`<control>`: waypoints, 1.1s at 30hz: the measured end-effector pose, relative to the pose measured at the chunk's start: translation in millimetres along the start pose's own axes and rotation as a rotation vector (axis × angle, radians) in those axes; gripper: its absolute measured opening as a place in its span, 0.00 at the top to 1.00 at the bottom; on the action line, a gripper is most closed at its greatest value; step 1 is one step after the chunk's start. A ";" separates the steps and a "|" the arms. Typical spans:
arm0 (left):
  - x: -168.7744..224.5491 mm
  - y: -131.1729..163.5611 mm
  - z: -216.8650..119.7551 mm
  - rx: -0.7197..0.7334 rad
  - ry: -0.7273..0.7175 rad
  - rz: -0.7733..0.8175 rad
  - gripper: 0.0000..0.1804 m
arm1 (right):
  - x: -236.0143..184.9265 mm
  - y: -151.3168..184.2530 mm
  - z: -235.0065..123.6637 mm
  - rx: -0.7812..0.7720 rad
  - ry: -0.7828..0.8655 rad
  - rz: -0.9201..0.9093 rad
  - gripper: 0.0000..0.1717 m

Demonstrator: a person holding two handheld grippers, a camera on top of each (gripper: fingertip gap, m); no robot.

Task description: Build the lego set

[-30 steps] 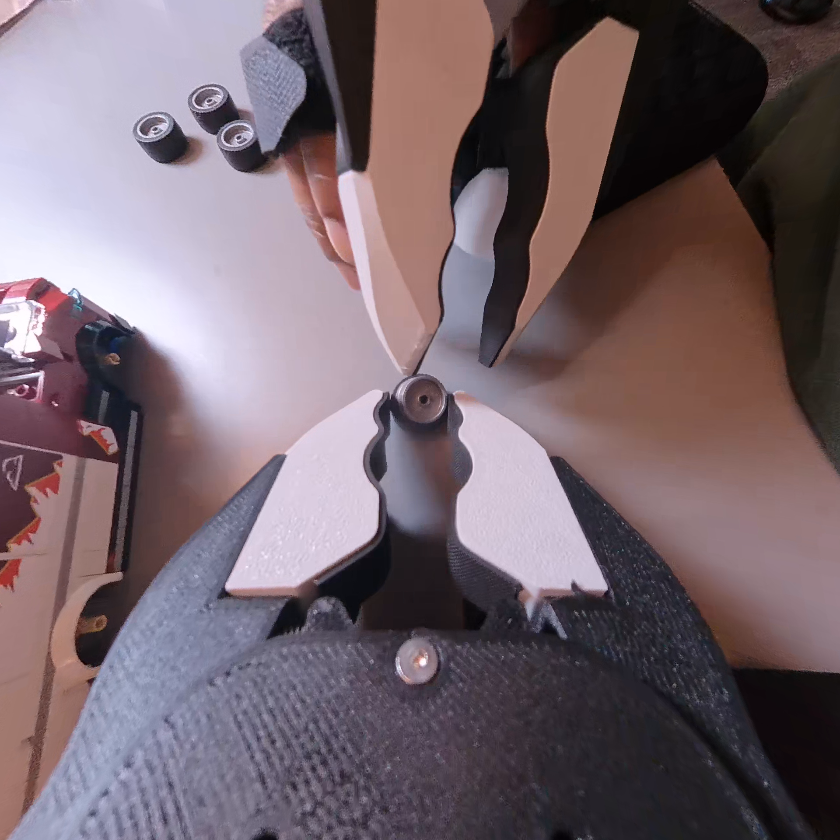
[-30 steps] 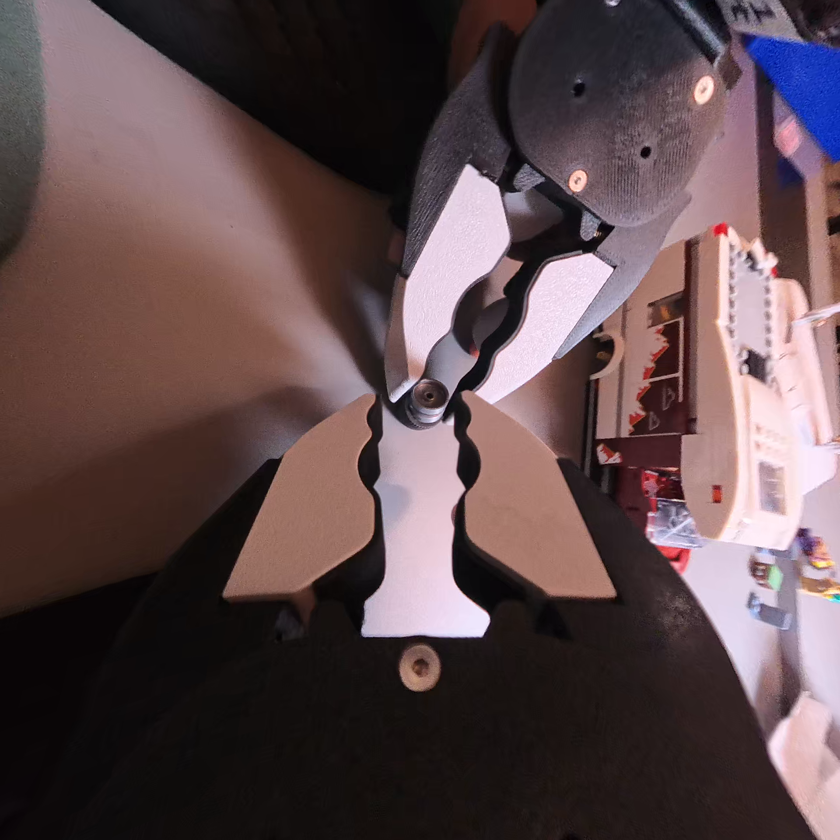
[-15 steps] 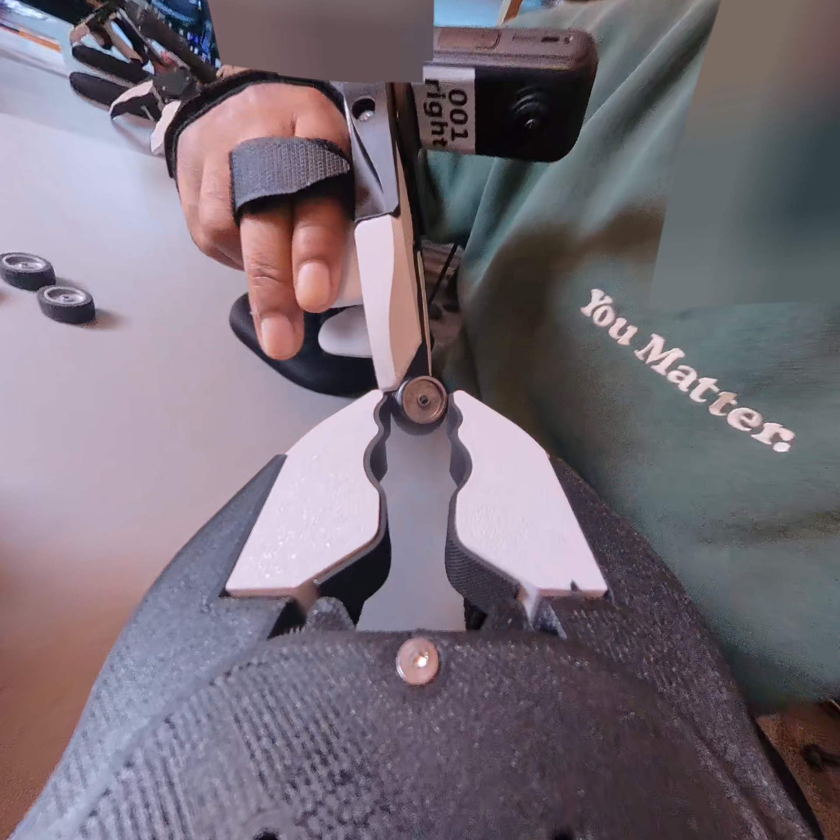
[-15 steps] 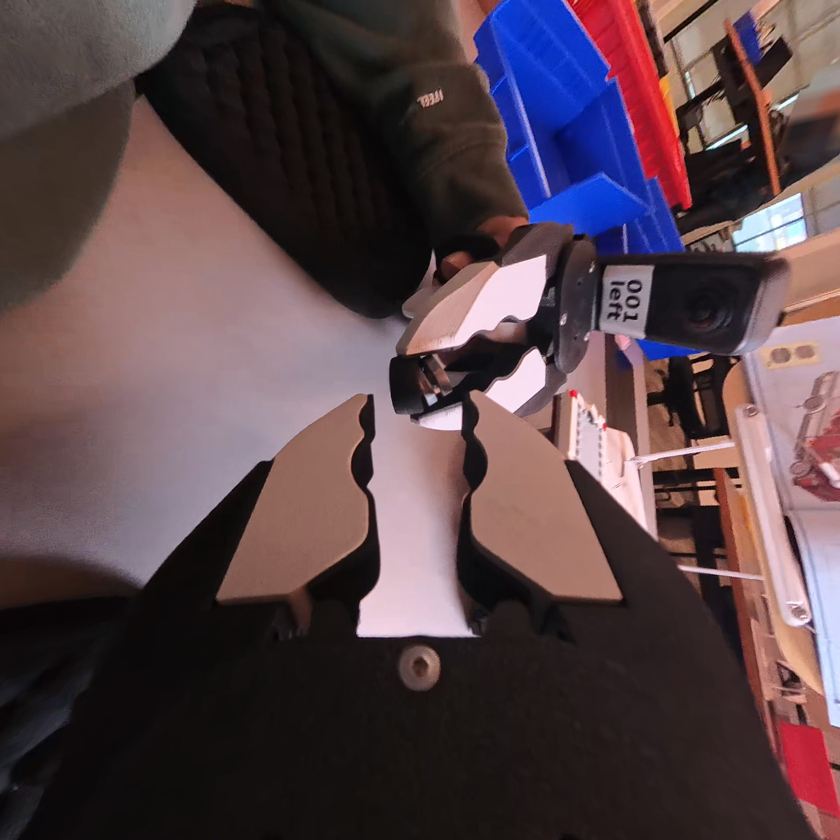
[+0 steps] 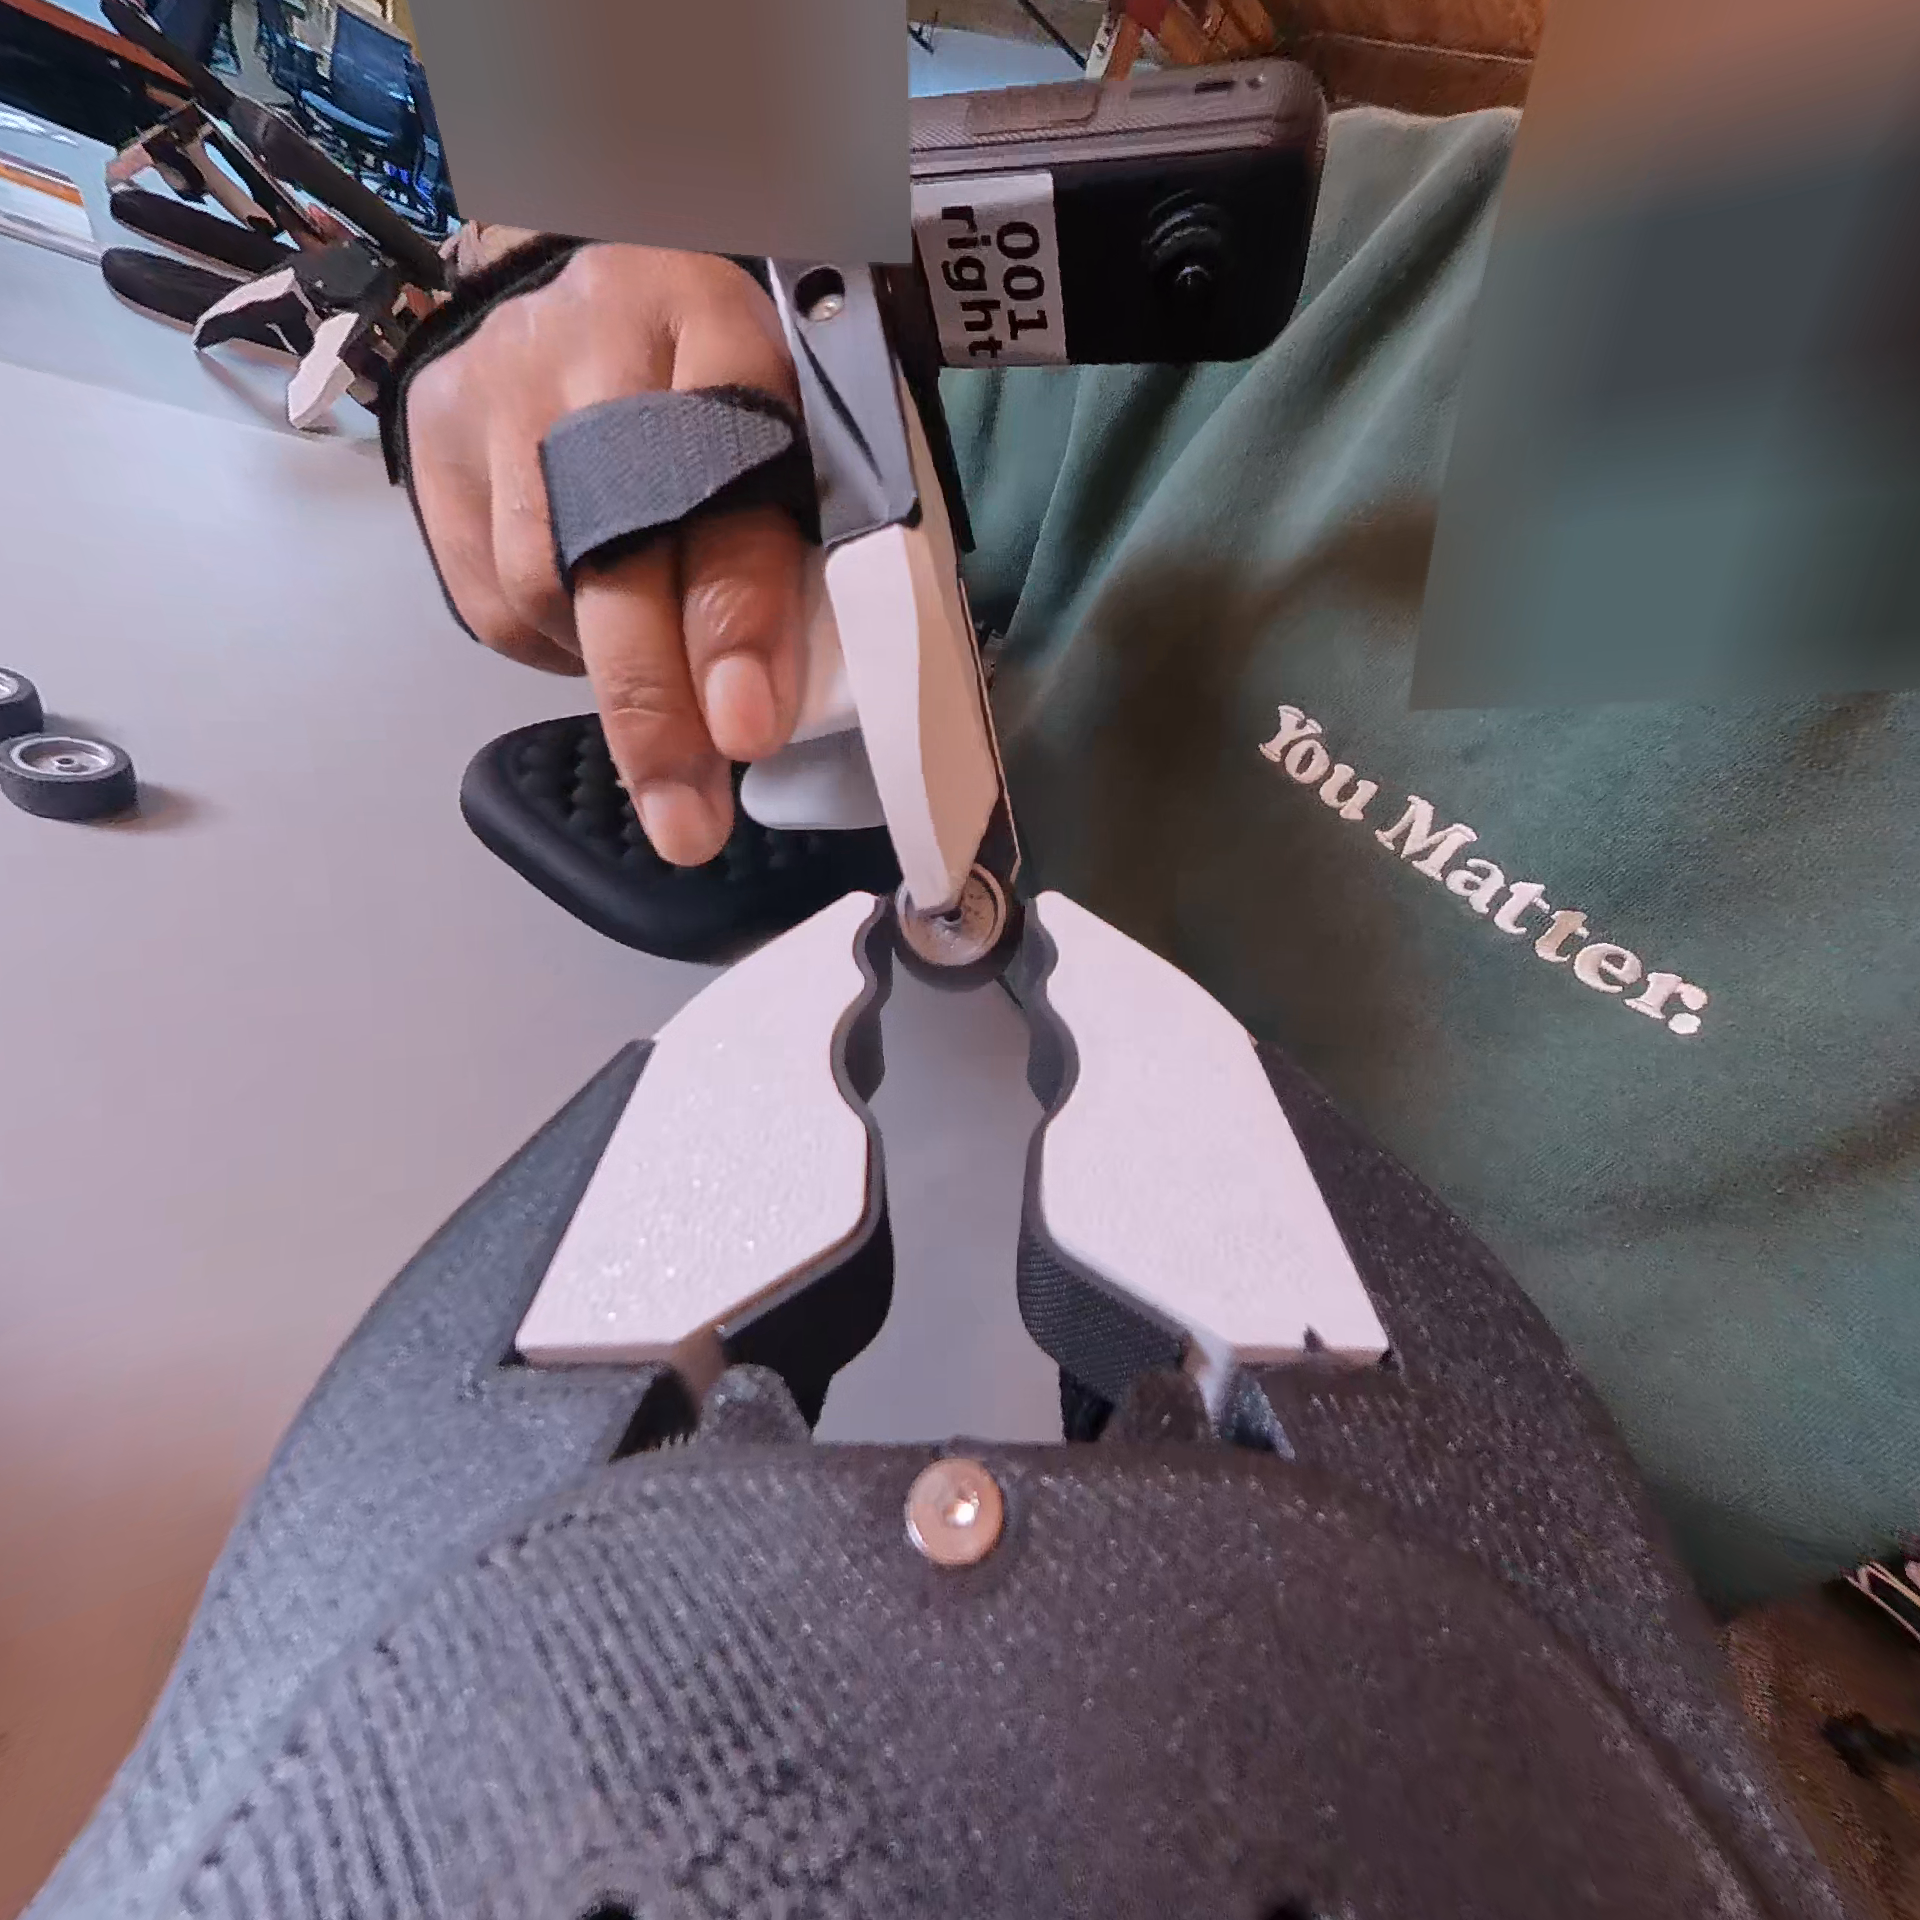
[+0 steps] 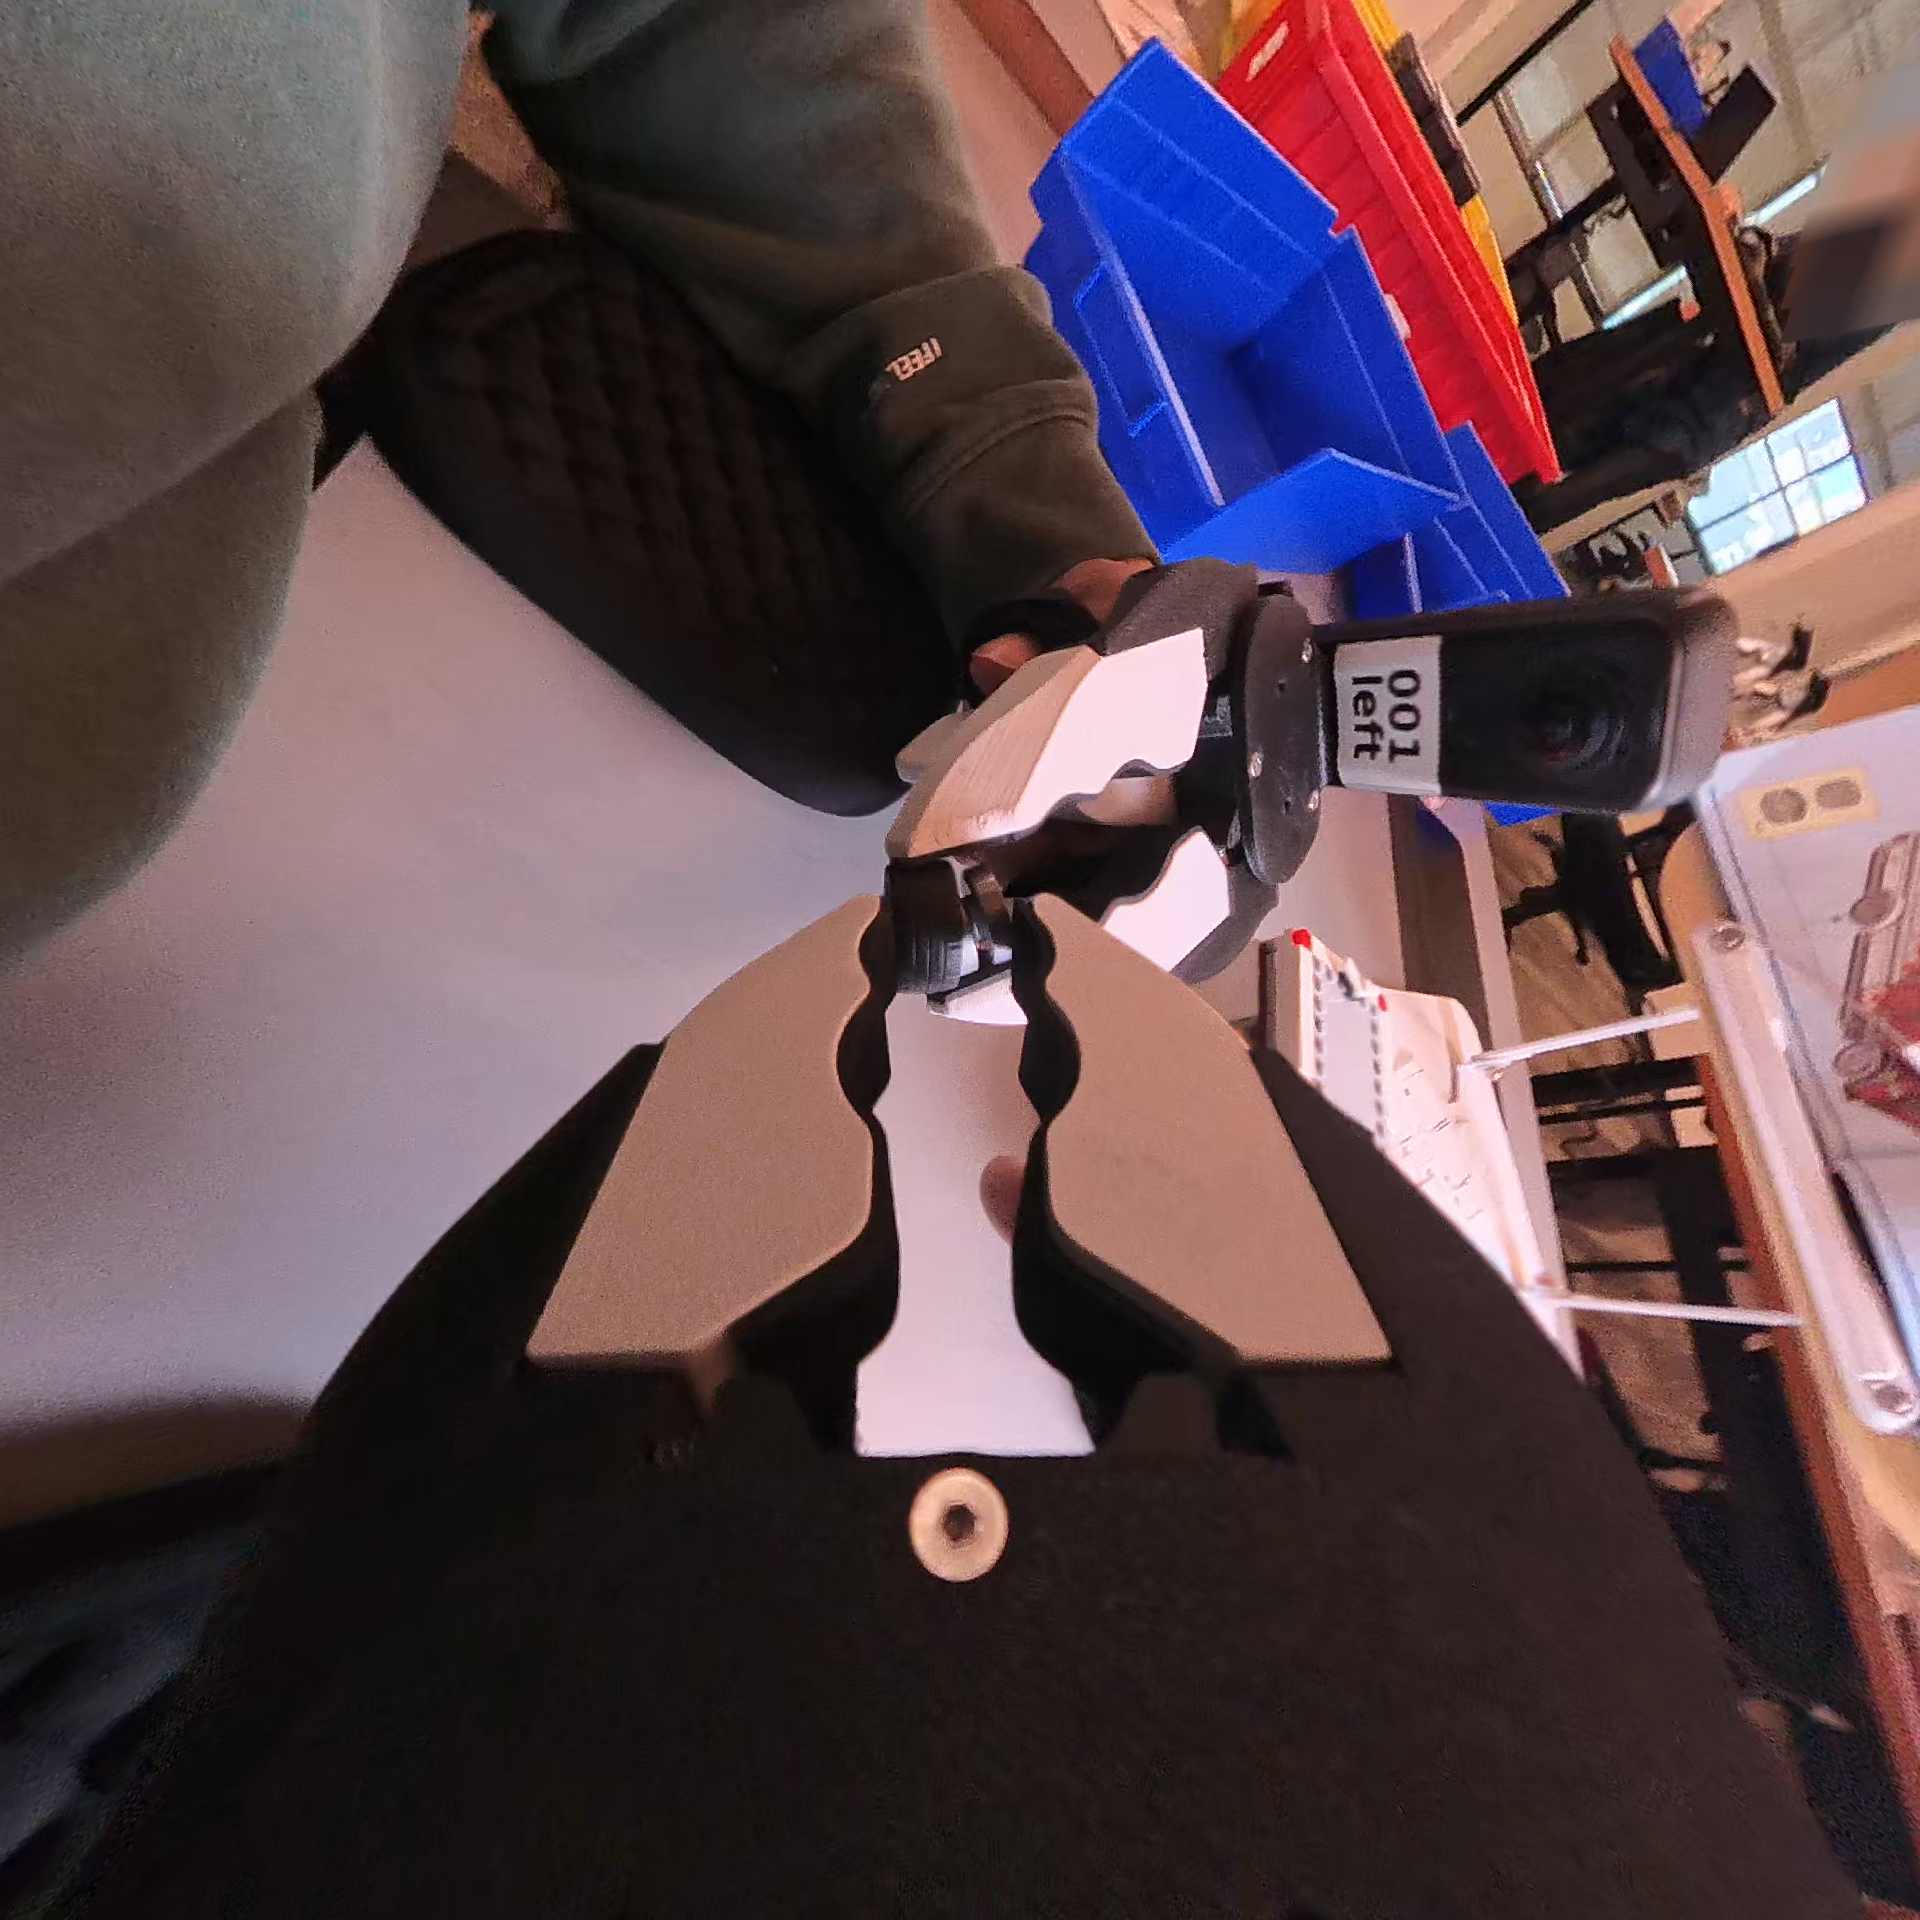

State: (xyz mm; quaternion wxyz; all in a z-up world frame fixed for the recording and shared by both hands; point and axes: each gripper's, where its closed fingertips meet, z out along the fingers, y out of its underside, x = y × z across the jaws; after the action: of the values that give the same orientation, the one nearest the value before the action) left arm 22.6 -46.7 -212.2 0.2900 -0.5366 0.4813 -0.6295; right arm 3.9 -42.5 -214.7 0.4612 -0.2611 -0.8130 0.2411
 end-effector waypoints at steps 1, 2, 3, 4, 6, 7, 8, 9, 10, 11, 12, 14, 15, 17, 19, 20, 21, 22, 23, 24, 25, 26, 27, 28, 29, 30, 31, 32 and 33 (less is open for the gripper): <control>0.3 -0.4 0.1 0.000 -0.004 0.004 0.87 | 0.6 -0.3 -0.1 0.004 0.006 0.025 0.88; 0.0 0.0 0.5 -0.006 -0.014 0.012 0.87 | 0.8 0.0 -0.1 0.005 0.014 0.039 0.89; -1.1 0.7 1.2 -0.011 -0.029 0.018 0.85 | 1.2 -0.1 -0.6 0.008 0.025 0.041 0.94; -0.1 0.3 2.0 -0.008 -0.027 0.017 0.86 | 0.9 -1.1 -0.7 0.014 0.030 0.050 0.94; 2.5 0.2 3.0 -0.008 -0.029 0.021 0.85 | -0.2 -3.7 -0.8 0.016 0.034 0.063 0.94; 3.0 -0.4 3.0 -0.011 -0.048 0.035 0.85 | 0.4 -4.0 -1.2 0.015 0.044 0.060 0.94; 1.3 -1.7 1.9 -0.016 -0.090 0.055 0.85 | 2.3 -2.5 -1.9 0.015 0.057 0.069 0.94; -2.6 -4.2 -0.6 -0.020 -0.159 0.086 0.84 | 6.6 -0.1 -3.8 0.023 0.086 0.082 0.94; -7.0 -8.2 -4.7 -0.021 -0.243 0.128 0.84 | 13.0 1.7 -7.3 0.045 0.131 0.092 0.94; -11.6 -11.7 -9.9 -0.031 -0.339 0.180 0.85 | 17.5 4.1 -10.9 0.059 0.161 0.113 0.94; -17.5 -13.6 -15.6 -0.060 -0.447 0.237 0.85 | 21.2 5.6 -13.7 0.073 0.182 0.151 0.94; -24.5 -18.2 -22.2 -0.123 -0.617 0.342 0.83 | 27.4 6.6 -16.7 0.105 0.234 0.199 0.94; -23.9 -23.0 -21.4 -0.127 -0.661 0.380 0.82 | 30.2 6.9 -17.1 0.113 0.259 0.214 0.94; -25.2 -29.2 -19.6 -0.137 -0.729 0.421 0.80 | 37.8 5.6 -19.6 0.143 0.312 0.252 0.94; -24.6 -31.6 -15.1 -0.139 -0.750 0.443 0.79 | 43.2 4.1 -21.3 0.161 0.356 0.270 0.94; -25.2 -32.9 -13.9 -0.139 -0.768 0.455 0.79 | 43.8 3.2 -21.2 0.166 0.367 0.270 0.94; -25.3 -35.0 -13.8 -0.137 -0.786 0.478 0.80 | 43.0 1.8 -20.4 0.173 0.367 0.277 0.94; -24.5 -36.0 -13.5 -0.140 -0.793 0.496 0.81 | 43.7 0.0 -21.3 0.191 0.377 0.288 0.94; -23.9 -36.9 -13.9 -0.147 -0.802 0.511 0.82 | 43.9 -1.0 -22.3 0.208 0.377 0.304 0.94; -23.8 -37.4 -14.6 -0.158 -0.816 0.533 0.83 | 43.2 -2.0 -23.1 0.227 0.362 0.330 0.94; -22.8 -36.6 -13.7 -0.172 -0.816 0.548 0.84 | 41.3 -3.0 -23.3 0.246 0.335 0.353 0.94; -21.8 -35.3 -12.7 -0.186 -0.812 0.554 0.84 | 39.2 -3.5 -23.7 0.263 0.307 0.372 0.94; -20.9 -34.5 -11.6 -0.193 -0.807 0.561 0.84 | 36.9 -4.4 -24.2 0.281 0.277 0.389 0.93; -19.9 -33.0 -10.5 -0.203 -0.797 0.568 0.85 | 34.2 -4.8 -24.7 0.297 0.240 0.412 0.91; -19.1 -31.0 -9.7 -0.215 -0.788 0.569 0.86 | 32.0 -4.1 -25.1 0.304 0.203 0.438 0.90; -19.1 -29.5 -8.7 -0.225 -0.785 0.573 0.87 | 30.1 -4.1 -25.9 0.311 0.169 0.457 0.88; -18.7 -28.1 -7.3 -0.235 -0.781 0.580 0.87 | 26.9 -4.5 -26.3 0.315 0.130 0.470 0.87; -18.3 -26.4 -6.0 -0.248 -0.774 0.583 0.87 | 24.3 -4.5 -26.6 0.312 0.101 0.479 0.87; -17.9 -25.7 -4.8 -0.252 -0.769 0.583 0.87 | 23.0 -4.9 -27.4 0.311 0.085 0.480 0.87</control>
State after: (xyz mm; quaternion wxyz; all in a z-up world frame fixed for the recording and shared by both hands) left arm 26.6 -20.1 -195.6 0.5435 -0.6039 0.5418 -0.2154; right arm 16.8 -27.1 -184.7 0.4592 -0.3818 -0.6612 0.4540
